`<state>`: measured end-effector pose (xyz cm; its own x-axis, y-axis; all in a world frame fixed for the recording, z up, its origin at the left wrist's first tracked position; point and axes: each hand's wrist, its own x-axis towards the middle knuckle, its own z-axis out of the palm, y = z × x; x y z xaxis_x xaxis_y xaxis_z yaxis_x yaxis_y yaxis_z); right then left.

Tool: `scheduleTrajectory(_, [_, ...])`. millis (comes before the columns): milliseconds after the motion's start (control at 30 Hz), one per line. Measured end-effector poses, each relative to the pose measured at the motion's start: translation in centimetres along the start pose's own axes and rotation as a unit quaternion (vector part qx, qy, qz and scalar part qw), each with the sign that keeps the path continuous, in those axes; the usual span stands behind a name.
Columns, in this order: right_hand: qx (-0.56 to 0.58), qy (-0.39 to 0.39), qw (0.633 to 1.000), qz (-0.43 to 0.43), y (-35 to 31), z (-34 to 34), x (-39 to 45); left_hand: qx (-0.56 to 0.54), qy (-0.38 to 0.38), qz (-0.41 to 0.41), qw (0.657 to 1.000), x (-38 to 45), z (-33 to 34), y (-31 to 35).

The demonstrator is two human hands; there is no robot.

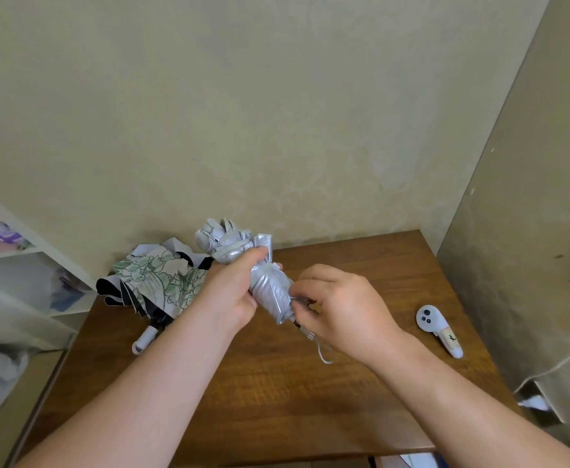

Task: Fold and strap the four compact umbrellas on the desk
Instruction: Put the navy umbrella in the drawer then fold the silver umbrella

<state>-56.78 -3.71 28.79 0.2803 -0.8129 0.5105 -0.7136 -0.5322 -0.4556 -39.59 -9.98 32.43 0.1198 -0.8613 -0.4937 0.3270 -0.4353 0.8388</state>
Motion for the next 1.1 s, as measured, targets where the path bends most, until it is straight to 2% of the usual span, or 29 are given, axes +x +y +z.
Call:
scheduleTrajectory(133, [-0.060,-0.047,0.996,-0.035,0.2,-0.3,0.4,0.016,0.022,0.000,1.000,0.3,-0.1,-0.1])
scheduleTrajectory(267, [-0.081,-0.073,0.993,-0.041,0.3,-0.5,0.6,0.028,0.037,-0.038,0.998,0.4,-0.2,-0.3])
scheduleTrajectory(600, [0.032,-0.065,0.993,-0.097,-0.7,-0.8,0.2,0.032,-0.001,-0.079,0.996,-0.2,-0.5,0.2])
scheduleTrajectory(733, [0.181,-0.030,0.983,-0.018,-0.3,-0.9,0.0,0.019,-0.021,-0.076,0.997,-0.7,-0.4,0.7])
scheduleTrajectory(800, [0.210,-0.011,0.978,0.006,-0.3,-0.9,-0.1,0.013,-0.026,-0.075,0.997,-0.8,-0.5,1.0])
scheduleTrajectory(900, [0.215,-0.010,0.976,-0.005,-0.3,-1.3,-0.4,0.016,-0.038,-0.078,0.996,-1.1,-0.5,1.4])
scheduleTrajectory(1033, [0.150,-0.014,0.987,-0.057,-0.4,-2.0,-0.4,0.018,-0.047,-0.080,0.996,-1.4,-0.5,1.5])
scheduleTrajectory(1100, [0.155,-0.018,0.986,-0.058,-0.5,-2.1,-0.5,0.023,-0.057,-0.084,0.995,-1.6,-0.5,1.5])
